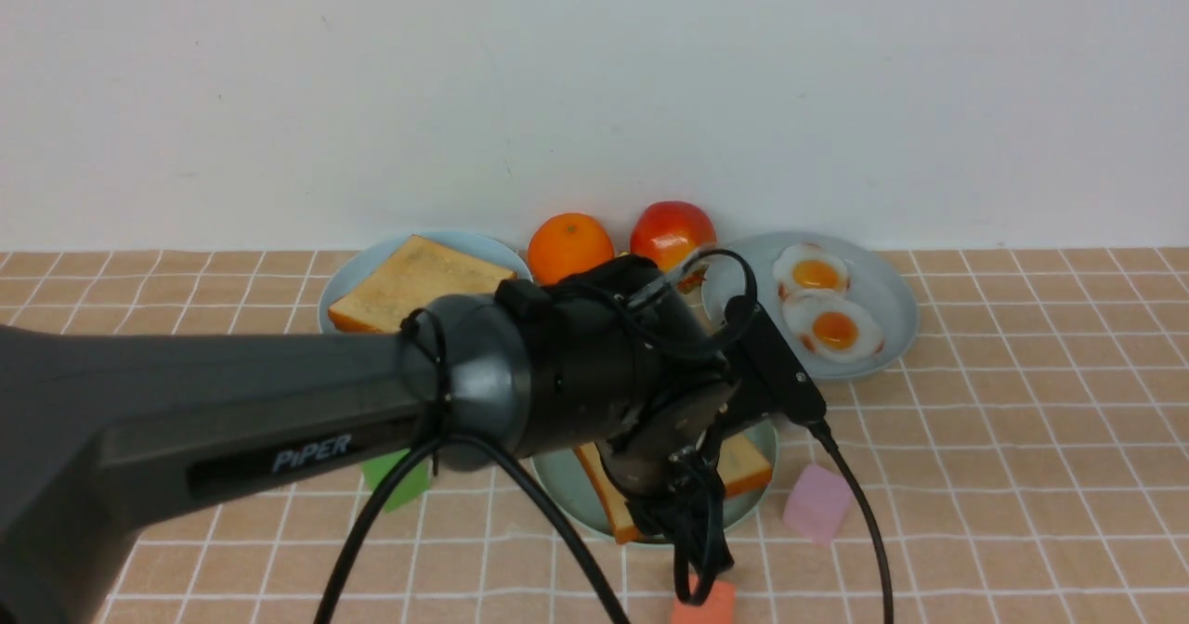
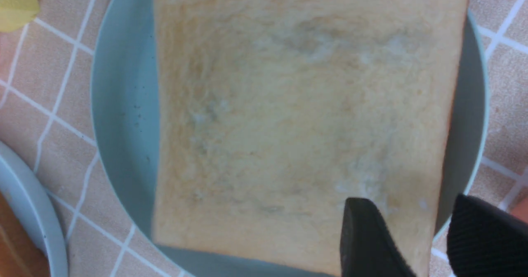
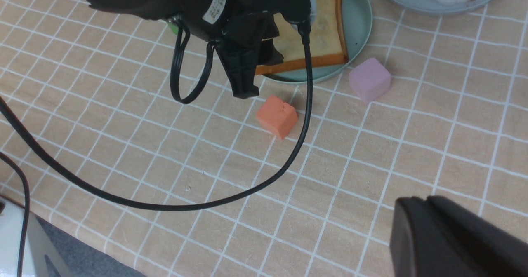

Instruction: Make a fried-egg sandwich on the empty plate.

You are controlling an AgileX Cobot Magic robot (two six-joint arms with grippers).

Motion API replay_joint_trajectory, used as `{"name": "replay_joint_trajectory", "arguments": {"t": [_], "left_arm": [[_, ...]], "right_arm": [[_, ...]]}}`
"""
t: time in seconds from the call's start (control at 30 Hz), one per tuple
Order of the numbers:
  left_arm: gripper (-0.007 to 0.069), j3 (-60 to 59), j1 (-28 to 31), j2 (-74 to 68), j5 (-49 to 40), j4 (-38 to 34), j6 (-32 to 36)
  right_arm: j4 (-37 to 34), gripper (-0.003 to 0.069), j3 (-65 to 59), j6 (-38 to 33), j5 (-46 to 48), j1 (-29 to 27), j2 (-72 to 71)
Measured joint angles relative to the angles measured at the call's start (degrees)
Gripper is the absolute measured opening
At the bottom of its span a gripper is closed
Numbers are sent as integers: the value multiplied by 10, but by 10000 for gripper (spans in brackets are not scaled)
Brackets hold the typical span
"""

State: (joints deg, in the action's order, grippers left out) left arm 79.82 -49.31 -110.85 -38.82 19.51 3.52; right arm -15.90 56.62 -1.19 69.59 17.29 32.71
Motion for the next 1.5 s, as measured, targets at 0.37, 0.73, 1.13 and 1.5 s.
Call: {"name": "replay_joint_trajectory", "arguments": {"t": [0.37,0.73,1.13,1.5], "left_arm": [[174,-1,-11,140,-16,-46,-56],[-13,-275,-14,592,204,-178,-77],[-13,-648,-14,818,501,-211,-81],[-13,-696,-14,831,498,-220,-81]], "right_arm": [[7,55,0,0,0,0,0],[63,-2,0,15,31,0,-92],[126,0,-47,108,8,0,-215],[109,4,-278,118,-325,0,-217]]}}
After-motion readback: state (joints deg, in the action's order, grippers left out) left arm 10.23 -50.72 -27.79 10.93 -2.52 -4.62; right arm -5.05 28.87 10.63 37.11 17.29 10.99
